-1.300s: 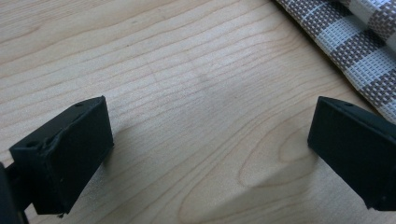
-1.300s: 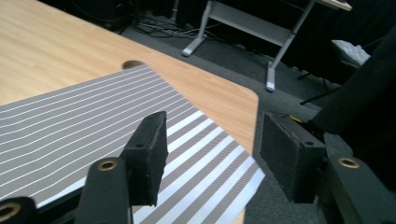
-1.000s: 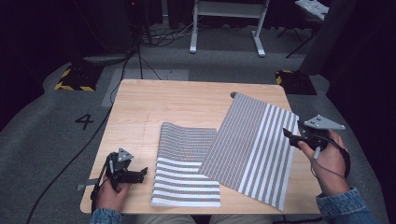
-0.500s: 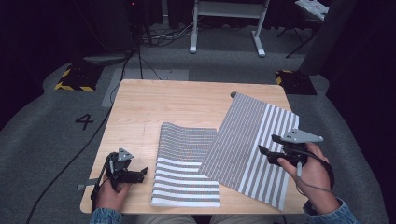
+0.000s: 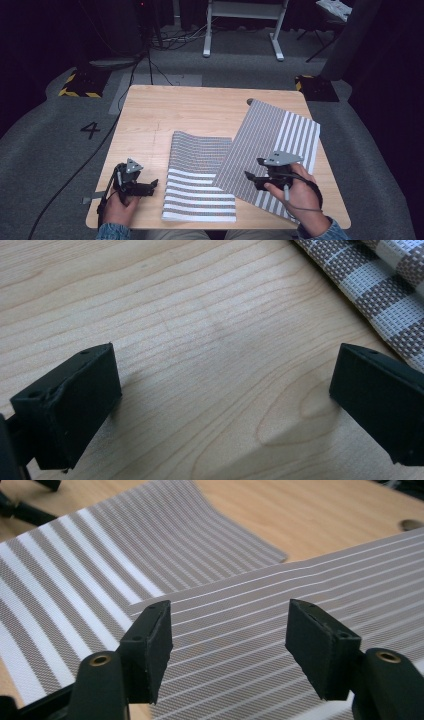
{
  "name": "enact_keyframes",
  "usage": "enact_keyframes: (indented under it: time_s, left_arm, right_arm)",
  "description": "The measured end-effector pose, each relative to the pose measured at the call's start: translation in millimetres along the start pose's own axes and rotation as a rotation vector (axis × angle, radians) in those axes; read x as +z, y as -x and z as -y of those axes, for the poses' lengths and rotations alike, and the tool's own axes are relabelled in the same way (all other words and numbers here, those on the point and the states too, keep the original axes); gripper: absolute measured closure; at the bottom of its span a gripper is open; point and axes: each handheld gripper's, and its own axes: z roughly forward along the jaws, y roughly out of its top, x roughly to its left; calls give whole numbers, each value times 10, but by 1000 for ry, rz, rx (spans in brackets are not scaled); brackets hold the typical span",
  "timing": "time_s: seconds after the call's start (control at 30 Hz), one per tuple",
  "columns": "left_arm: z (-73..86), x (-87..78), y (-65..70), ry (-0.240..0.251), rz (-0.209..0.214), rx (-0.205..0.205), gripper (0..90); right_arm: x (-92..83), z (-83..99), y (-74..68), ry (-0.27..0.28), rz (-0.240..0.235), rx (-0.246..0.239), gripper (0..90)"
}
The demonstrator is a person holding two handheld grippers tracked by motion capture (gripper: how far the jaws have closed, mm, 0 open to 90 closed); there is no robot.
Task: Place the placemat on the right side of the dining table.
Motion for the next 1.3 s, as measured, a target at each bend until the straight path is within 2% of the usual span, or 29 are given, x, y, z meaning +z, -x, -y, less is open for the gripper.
enact_keyframes:
  time_s: [0.03, 0.1, 0.13, 0.17, 0.2, 0.23, 0.27, 0.33, 0.4, 0.73, 0.83, 0.9, 0.97, 1.03, 1.17, 1.2, 1.23, 1.27, 1.3]
  left_arm:
    - [0, 0, 0, 0, 0, 0, 2]
    - [-1, 0, -2, -1, 2, 1, 2]
    - [-1, 0, -2, -1, 2, 1, 2]
    - [-2, 0, -3, -1, 3, 2, 1]
    - [-2, 0, -3, -1, 3, 2, 1]
    - [-2, 0, -2, -1, 3, 2, 2]
    - [-2, 0, -2, -1, 3, 2, 1]
    - [-2, 0, -3, -1, 3, 2, 2]
    - [-2, 0, -2, -1, 3, 2, 2]
    - [-2, 0, -3, -2, 3, 3, 1]
    - [-2, 0, -3, -2, 3, 3, 2]
    - [-2, 0, -3, -2, 3, 3, 2]
    - [-2, 0, -3, -2, 3, 3, 2]
    - [-2, 0, -3, -2, 3, 3, 2]
    - [-2, 0, -3, -2, 3, 3, 2]
    - [-2, 0, -3, -2, 4, 3, 2]
    - [-3, 0, -4, -2, 3, 4, 2]
    - [-3, 0, -3, -2, 4, 3, 1]
    - [-3, 1, -3, -1, 3, 3, 2]
  right_arm:
    - [0, 0, 0, 0, 0, 0, 357]
    - [187, 6, -93, -30, -19, -13, 357]
    - [187, 6, -93, -30, -19, -13, 357]
    - [307, 22, -147, -56, -27, -14, 357]
    - [307, 22, -147, -56, -27, -14, 357]
    - [427, 45, -204, -78, -40, -14, 357]
    - [427, 45, -204, -78, -40, -14, 357]
    - [589, 94, -289, -112, -60, -26, 357]
    - [673, 131, -333, -123, -67, -34, 357]
    - [848, 248, -380, -168, -74, -35, 378]
    - [859, 260, -351, -173, -97, -20, 407]
    - [856, 257, -305, -175, -103, -11, 479]
    - [859, 258, -282, -175, -116, 1, 498]
    - [855, 254, -218, -179, -128, 11, 576]
    - [853, 250, -171, -183, -141, 26, 638]
    - [854, 250, -148, -186, -139, 13, 661]
    - [851, 242, -149, -184, -139, 25, 696]
    - [837, 226, -141, -191, -120, 13, 783]
    - [824, 216, -134, -186, -112, 1, 807]
